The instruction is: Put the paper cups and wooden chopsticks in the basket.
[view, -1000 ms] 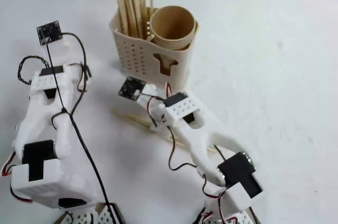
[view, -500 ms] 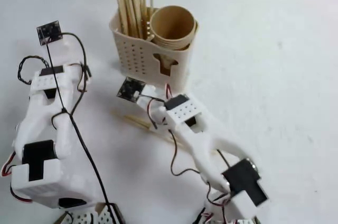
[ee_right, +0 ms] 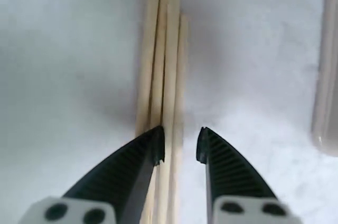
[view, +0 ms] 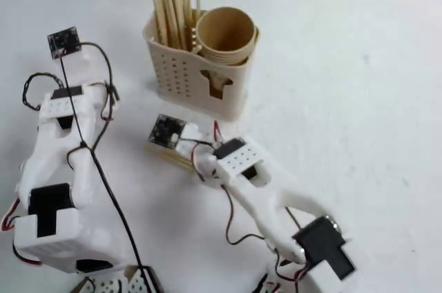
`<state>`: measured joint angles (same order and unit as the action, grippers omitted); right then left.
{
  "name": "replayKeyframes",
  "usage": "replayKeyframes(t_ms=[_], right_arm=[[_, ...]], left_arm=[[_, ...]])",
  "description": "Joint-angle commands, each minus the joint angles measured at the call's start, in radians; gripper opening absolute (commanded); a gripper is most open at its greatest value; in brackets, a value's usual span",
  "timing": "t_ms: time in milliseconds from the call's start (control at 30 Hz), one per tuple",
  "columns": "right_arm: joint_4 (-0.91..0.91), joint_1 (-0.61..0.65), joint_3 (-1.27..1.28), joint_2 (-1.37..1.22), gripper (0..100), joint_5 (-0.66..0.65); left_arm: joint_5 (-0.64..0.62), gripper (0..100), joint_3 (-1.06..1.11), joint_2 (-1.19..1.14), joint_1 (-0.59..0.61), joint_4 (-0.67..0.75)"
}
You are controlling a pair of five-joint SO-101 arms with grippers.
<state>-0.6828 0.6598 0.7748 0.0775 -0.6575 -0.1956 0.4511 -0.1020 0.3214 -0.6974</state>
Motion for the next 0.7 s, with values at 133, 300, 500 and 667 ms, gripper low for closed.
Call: replayKeyframes(t_ms=[133, 300, 500, 667], right_arm=[[0.007, -0.067, -0.112, -0.079, 11.7, -0.028], [0.007, -0.081, -0.124, -0.09, 11.5, -0.034], [0.015, -0.091, -0.124, -0.091, 9.8, -0.035], [0.012, -0.071, -0.137, -0.156, 3.3, -0.037]], left_arm=[[0.014, 17, -0.014, 0.028, 0.004, 0.028], [0.014, 17, -0.014, 0.028, 0.004, 0.028], [0.014, 17, -0.014, 0.028, 0.004, 0.026], [0.014, 17, -0.014, 0.028, 0.005, 0.026]])
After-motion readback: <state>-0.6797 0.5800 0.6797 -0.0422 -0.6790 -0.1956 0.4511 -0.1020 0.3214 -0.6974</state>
